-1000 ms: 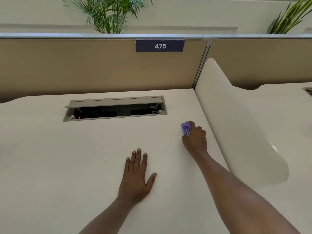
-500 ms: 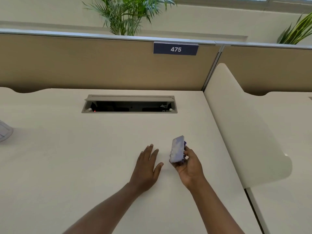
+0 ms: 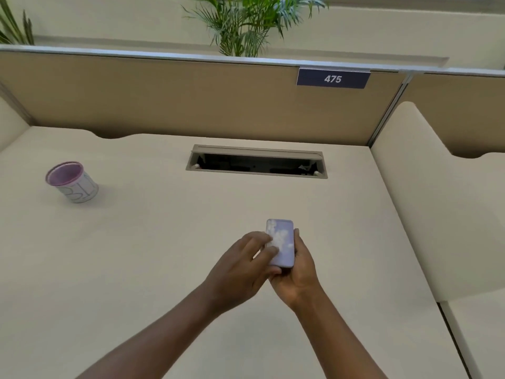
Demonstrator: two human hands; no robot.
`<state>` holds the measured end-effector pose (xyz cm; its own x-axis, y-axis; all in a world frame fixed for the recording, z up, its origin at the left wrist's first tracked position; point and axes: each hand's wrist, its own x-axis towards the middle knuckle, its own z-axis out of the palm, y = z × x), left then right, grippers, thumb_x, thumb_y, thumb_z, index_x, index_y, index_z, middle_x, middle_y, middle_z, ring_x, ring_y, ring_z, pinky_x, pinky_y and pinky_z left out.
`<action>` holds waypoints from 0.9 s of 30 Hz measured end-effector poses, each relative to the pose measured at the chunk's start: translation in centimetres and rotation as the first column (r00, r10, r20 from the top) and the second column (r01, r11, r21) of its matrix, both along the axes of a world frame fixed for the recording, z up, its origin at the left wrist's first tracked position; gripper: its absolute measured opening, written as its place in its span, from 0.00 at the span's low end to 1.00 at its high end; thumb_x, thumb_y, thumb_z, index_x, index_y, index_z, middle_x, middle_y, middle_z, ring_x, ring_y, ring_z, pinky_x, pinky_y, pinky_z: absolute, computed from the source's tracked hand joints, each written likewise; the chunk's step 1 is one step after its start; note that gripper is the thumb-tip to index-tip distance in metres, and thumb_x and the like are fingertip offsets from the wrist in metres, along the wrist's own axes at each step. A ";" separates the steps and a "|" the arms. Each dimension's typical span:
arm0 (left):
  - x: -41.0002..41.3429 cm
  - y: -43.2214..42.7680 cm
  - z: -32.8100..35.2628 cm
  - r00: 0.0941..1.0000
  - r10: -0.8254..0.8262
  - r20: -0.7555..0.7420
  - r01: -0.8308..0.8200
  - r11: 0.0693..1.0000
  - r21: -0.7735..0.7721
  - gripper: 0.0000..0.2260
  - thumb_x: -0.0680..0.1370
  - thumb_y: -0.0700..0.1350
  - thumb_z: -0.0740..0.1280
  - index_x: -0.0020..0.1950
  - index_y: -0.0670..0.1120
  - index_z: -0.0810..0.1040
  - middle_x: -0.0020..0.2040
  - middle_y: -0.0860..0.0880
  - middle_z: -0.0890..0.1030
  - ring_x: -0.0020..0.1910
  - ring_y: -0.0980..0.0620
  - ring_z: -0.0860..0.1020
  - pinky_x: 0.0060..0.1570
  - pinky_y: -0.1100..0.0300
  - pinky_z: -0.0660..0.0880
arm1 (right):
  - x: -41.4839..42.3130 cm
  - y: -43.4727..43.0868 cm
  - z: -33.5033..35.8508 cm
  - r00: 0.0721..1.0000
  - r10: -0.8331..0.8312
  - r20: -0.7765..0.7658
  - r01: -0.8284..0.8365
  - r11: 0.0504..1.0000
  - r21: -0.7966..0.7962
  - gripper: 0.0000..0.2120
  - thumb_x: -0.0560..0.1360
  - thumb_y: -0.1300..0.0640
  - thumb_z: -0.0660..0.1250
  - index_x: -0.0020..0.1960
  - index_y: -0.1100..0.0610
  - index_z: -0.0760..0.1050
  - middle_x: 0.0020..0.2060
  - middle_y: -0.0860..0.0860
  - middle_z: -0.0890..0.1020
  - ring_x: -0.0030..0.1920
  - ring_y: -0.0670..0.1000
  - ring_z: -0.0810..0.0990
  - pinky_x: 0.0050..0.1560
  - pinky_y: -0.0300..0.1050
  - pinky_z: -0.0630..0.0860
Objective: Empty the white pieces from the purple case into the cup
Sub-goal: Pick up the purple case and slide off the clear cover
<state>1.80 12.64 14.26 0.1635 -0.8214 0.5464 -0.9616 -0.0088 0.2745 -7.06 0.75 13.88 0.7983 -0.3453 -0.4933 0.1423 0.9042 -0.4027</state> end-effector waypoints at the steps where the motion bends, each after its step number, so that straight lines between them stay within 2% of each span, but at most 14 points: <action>1: 0.3 0.4 0.3 1.000 -0.011 0.018 0.011 1.000 -0.005 0.13 0.82 0.46 0.66 0.55 0.36 0.80 0.55 0.38 0.79 0.55 0.40 0.78 0.52 0.51 0.77 | 0.2 0.4 0.0 1.000 0.006 0.014 -0.006 1.000 -0.003 0.25 0.82 0.40 0.57 0.49 0.57 0.86 0.38 0.53 0.82 0.31 0.47 0.78 0.24 0.38 0.67; 5: 0.9 2.9 1.5 1.000 -0.006 0.028 0.007 1.000 -0.021 0.12 0.82 0.44 0.65 0.51 0.36 0.81 0.52 0.38 0.79 0.56 0.40 0.77 0.54 0.54 0.76 | 1.1 2.7 0.7 0.998 0.052 0.019 -0.051 0.996 -0.071 0.21 0.83 0.42 0.57 0.50 0.57 0.81 0.37 0.52 0.81 0.31 0.47 0.78 0.25 0.37 0.68; 12: 1.2 6.0 2.5 0.998 0.061 -0.001 -0.061 0.998 -0.020 0.09 0.80 0.41 0.68 0.50 0.35 0.81 0.52 0.37 0.81 0.56 0.38 0.79 0.52 0.51 0.78 | 2.0 5.4 1.3 0.995 0.092 0.025 -0.090 0.991 -0.095 0.21 0.83 0.42 0.59 0.53 0.57 0.82 0.39 0.53 0.83 0.36 0.49 0.81 0.30 0.39 0.74; 14: 1.2 6.7 2.7 0.996 0.078 -0.040 -0.078 0.997 0.003 0.13 0.80 0.47 0.69 0.52 0.37 0.80 0.54 0.39 0.79 0.56 0.40 0.78 0.52 0.52 0.77 | 2.1 5.9 1.3 0.994 0.112 0.018 -0.109 0.987 -0.114 0.21 0.82 0.41 0.60 0.53 0.57 0.82 0.41 0.54 0.83 0.38 0.50 0.83 0.33 0.40 0.78; 15: 1.2 6.9 2.8 0.993 0.096 -0.063 -0.094 0.995 0.027 0.17 0.79 0.52 0.70 0.55 0.38 0.80 0.57 0.39 0.79 0.57 0.41 0.78 0.53 0.54 0.77 | 2.2 6.1 1.3 0.993 0.120 0.009 -0.118 0.985 -0.127 0.22 0.81 0.40 0.60 0.54 0.57 0.83 0.43 0.54 0.84 0.41 0.51 0.84 0.38 0.43 0.81; 18: 1.4 7.1 3.4 0.980 0.130 -0.148 -0.117 0.988 0.097 0.30 0.74 0.62 0.72 0.65 0.41 0.75 0.69 0.41 0.74 0.67 0.43 0.74 0.62 0.52 0.75 | 2.0 6.9 1.3 0.989 0.143 -0.020 -0.145 0.974 -0.174 0.22 0.81 0.40 0.62 0.60 0.56 0.84 0.52 0.56 0.86 0.52 0.55 0.85 0.52 0.49 0.83; 21: 2.0 7.2 4.2 0.958 0.109 -0.265 -0.069 0.985 0.156 0.40 0.69 0.64 0.75 0.72 0.44 0.68 0.78 0.45 0.65 0.77 0.47 0.65 0.66 0.52 0.75 | 1.7 7.5 1.7 0.987 0.158 -0.040 -0.162 0.962 -0.218 0.23 0.78 0.39 0.64 0.63 0.54 0.82 0.57 0.58 0.84 0.56 0.56 0.83 0.52 0.49 0.83; 23: 2.4 7.2 4.8 0.943 0.086 -0.321 -0.029 0.984 0.178 0.43 0.67 0.65 0.76 0.74 0.45 0.65 0.77 0.48 0.65 0.76 0.51 0.65 0.65 0.54 0.76 | 1.5 7.7 2.0 0.986 0.155 -0.059 -0.165 0.957 -0.237 0.25 0.76 0.38 0.64 0.64 0.54 0.81 0.61 0.60 0.83 0.59 0.58 0.83 0.53 0.50 0.82; 27: 2.4 6.9 5.4 0.947 0.057 -0.317 -0.004 0.986 0.166 0.43 0.66 0.64 0.78 0.71 0.41 0.68 0.68 0.46 0.75 0.66 0.51 0.75 0.62 0.55 0.75 | 1.1 7.8 2.4 0.983 0.159 -0.089 -0.176 0.952 -0.248 0.28 0.75 0.38 0.65 0.65 0.56 0.80 0.63 0.60 0.82 0.64 0.60 0.81 0.56 0.50 0.82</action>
<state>4.21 19.53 19.70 0.3339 -0.8859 0.3219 -0.8220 -0.1065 0.5594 -5.99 8.56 16.25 0.8234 -0.3305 -0.4612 -0.0378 0.7791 -0.6257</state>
